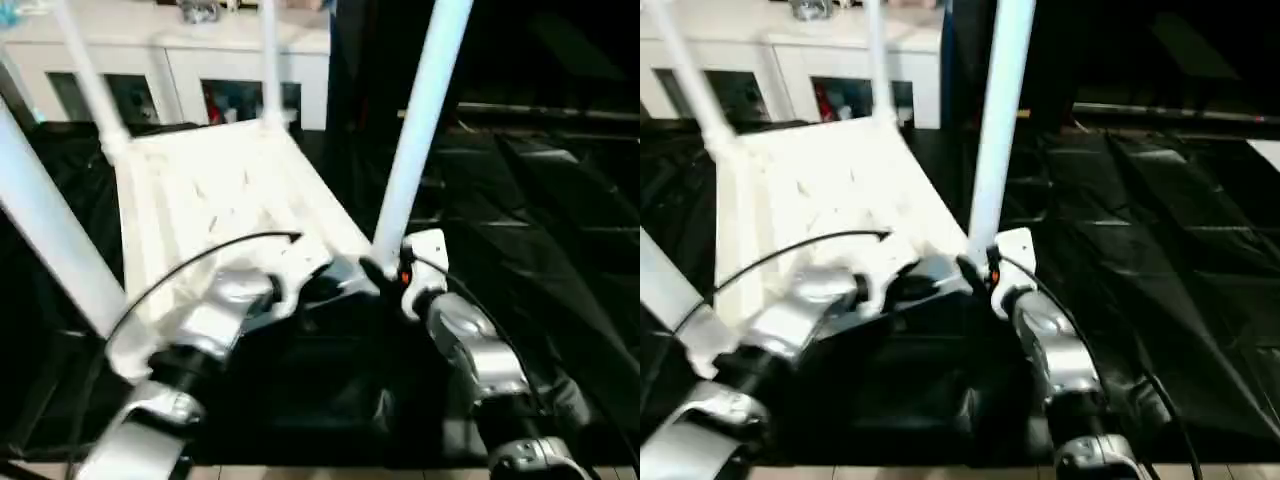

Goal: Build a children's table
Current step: Rotate leg to tighten

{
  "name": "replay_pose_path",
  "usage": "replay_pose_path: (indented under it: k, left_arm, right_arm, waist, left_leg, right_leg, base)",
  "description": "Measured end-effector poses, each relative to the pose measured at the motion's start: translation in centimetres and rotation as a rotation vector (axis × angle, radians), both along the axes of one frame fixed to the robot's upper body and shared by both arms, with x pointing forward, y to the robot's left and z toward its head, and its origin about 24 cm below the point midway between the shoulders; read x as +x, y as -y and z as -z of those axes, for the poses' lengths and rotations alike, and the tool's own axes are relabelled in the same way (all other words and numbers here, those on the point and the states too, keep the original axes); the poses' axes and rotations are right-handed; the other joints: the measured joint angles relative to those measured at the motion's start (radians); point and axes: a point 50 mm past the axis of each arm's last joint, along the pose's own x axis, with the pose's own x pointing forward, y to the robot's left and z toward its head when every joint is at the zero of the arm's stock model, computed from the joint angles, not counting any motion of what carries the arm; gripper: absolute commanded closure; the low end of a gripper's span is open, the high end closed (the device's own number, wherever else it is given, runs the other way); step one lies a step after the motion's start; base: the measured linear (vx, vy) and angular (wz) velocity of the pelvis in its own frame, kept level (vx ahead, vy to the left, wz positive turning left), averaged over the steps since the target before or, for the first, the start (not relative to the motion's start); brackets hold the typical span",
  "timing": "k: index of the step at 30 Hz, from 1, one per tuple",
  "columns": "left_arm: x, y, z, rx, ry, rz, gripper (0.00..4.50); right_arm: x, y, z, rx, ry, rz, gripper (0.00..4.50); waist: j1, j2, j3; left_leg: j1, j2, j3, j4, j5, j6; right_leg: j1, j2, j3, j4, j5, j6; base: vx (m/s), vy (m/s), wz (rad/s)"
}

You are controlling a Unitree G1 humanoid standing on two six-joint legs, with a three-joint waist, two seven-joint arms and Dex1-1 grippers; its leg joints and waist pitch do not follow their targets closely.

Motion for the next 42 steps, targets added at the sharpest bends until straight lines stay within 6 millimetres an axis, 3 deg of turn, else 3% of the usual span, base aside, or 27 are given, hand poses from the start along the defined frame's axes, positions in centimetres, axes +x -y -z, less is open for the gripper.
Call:
replay_pose_path:
  k: [3, 4, 5, 7, 9, 13, 18, 27, 38, 42]
  left_arm:
    - [0.0, 0.0, -0.1, -0.003, -0.002, 0.005, 4.50]
    - [0.0, -0.1, -0.1, -0.004, -0.002, 0.007, 4.50]
    - [0.0, -0.1, -0.1, -0.003, -0.001, 0.012, 4.50]
    - [0.0, -0.5, -0.1, -0.002, -0.002, 0.034, 4.50]
    - [-0.3, -1.5, -0.2, -0.008, -0.004, 0.063, 4.50]
    - [-0.8, -3.2, -0.2, -0.011, -0.017, 0.121, 4.50]
    - [-1.8, -5.3, -0.5, -0.022, -0.069, 0.205, 4.50]
    - [-2.1, -6.3, -0.9, -0.024, -0.101, 0.247, 4.50]
    - [-2.3, -6.5, -1.0, -0.026, -0.112, 0.252, 4.50]
    - [-2.3, -6.5, -0.9, -0.026, -0.113, 0.251, 4.50]
  right_arm:
    - [0.0, 0.1, 0.0, 0.008, 0.008, -0.009, 1.83]
    - [0.0, 0.2, 0.0, 0.009, 0.010, -0.016, 1.27]
    - [-0.1, 0.4, -0.1, 0.009, 0.011, -0.031, 1.13]
    - [-0.4, 0.9, -0.1, 0.015, 0.009, -0.104, 1.13]
    - [-0.9, 1.5, -0.2, 0.025, 0.007, -0.200, 0.78]
    - [-1.8, 2.0, -0.5, 0.013, -0.017, -0.373, 0.58]
    - [-2.7, 2.7, -1.4, -0.057, -0.030, -0.597, 0.58]
    - [-3.0, 2.2, -1.3, -0.058, -0.042, -0.673, 0.58]
    - [-2.9, 2.0, -1.3, -0.044, -0.034, -0.664, 1.59]
    - [-2.9, 2.0, -1.3, -0.044, -0.031, -0.663, 1.70]
  waist:
    - [0.001, 0.000, 0.000]
    - [0.001, 0.000, 0.000]
    - [0.002, 0.001, 0.000]
    - [0.002, 0.000, 0.001]
    - [0.002, 0.001, 0.001]
    - [-0.002, 0.001, 0.002]
    - [-0.002, -0.002, 0.004]
    - [-0.003, -0.010, 0.010]
    - [-0.003, -0.011, 0.010]
    - [-0.003, -0.011, 0.010]
  left_leg:
    - [0.000, 0.000, 0.000, -0.001, 0.000, 0.000]
    - [0.000, 0.000, 0.000, -0.001, 0.000, 0.000]
    - [-0.001, 0.000, 0.000, -0.001, 0.000, 0.000]
    - [-0.001, 0.000, 0.000, -0.001, 0.000, 0.000]
    - [-0.001, 0.000, 0.000, -0.002, 0.000, 0.000]
    - [-0.001, 0.001, -0.001, -0.002, 0.000, 0.000]
    - [-0.002, 0.002, 0.000, -0.002, 0.000, 0.000]
    - [-0.003, 0.002, 0.000, -0.003, -0.001, 0.001]
    - [-0.003, 0.002, 0.000, -0.003, -0.001, 0.001]
    - [-0.003, 0.002, 0.000, -0.002, -0.001, 0.001]
  right_leg:
    - [-0.001, 0.000, -0.001, 0.000, 0.000, 0.000]
    - [-0.001, 0.000, -0.001, 0.000, 0.000, 0.000]
    - [-0.001, 0.000, -0.001, 0.000, 0.000, 0.000]
    - [-0.001, 0.000, -0.001, 0.000, 0.000, 0.000]
    - [-0.001, 0.000, -0.001, 0.000, 0.000, 0.000]
    - [-0.001, 0.001, -0.002, 0.000, 0.000, 0.000]
    - [-0.002, 0.001, -0.002, 0.000, -0.001, 0.000]
    - [-0.004, 0.001, -0.002, 0.000, -0.001, -0.001]
    - [-0.004, 0.001, -0.002, 0.000, -0.001, -0.001]
    - [-0.004, 0.001, -0.001, 0.000, -0.001, -0.001]
  base:
    - [0.000, 0.000, 0.00]
    - [0.000, 0.000, 0.00]
    - [0.000, 0.000, 0.00]
    - [0.000, 0.000, 0.00]
    - [0.000, 0.000, 0.00]
    - [0.000, 0.000, 0.00]
    - [0.000, 0.000, 0.00]
    - [0.000, 0.000, 0.00]
    - [0.000, 0.000, 0.00]
    - [0.000, 0.000, 0.00]
